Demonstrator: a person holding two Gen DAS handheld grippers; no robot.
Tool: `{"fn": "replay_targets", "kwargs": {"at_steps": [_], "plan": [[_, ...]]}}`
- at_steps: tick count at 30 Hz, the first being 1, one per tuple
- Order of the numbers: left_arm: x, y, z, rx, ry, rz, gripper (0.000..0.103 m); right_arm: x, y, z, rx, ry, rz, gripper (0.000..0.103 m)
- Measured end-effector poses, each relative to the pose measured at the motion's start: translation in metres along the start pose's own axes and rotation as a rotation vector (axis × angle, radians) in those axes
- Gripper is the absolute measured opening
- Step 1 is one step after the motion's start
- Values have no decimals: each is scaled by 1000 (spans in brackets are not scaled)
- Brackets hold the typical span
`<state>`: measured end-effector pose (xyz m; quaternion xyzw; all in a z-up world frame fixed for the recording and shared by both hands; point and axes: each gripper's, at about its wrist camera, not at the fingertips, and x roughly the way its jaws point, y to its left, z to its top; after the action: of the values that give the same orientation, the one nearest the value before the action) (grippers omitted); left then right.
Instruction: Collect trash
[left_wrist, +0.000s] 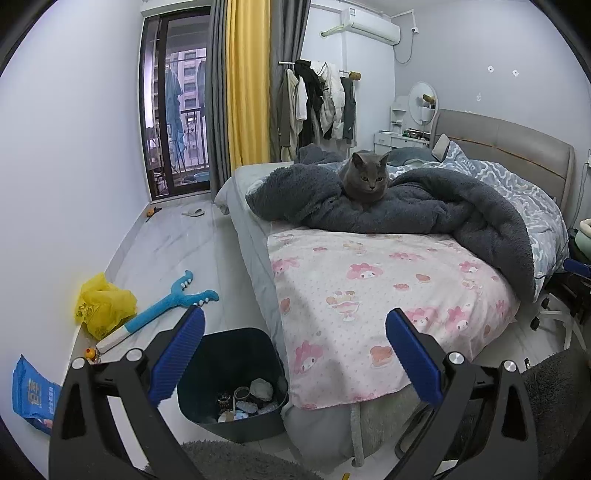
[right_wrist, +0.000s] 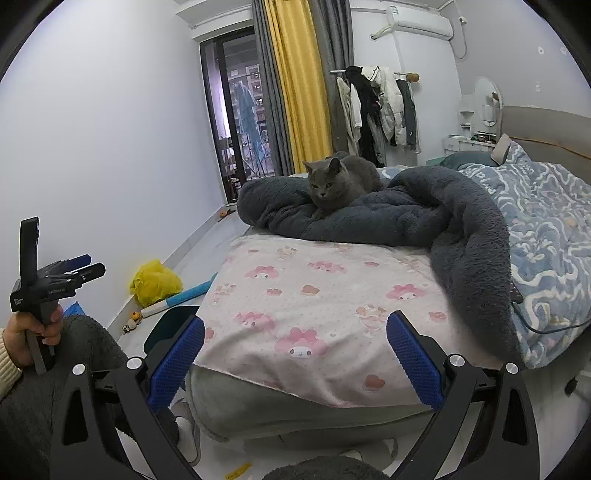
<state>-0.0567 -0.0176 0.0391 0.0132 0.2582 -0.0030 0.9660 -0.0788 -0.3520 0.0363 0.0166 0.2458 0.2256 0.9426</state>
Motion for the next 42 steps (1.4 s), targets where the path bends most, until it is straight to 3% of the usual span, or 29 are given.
{"fn": "replay_targets", "kwargs": {"at_steps": [42], "plan": [[0, 2, 0, -6, 2, -5, 100, 3, 5, 0, -7, 13, 2, 100]]}}
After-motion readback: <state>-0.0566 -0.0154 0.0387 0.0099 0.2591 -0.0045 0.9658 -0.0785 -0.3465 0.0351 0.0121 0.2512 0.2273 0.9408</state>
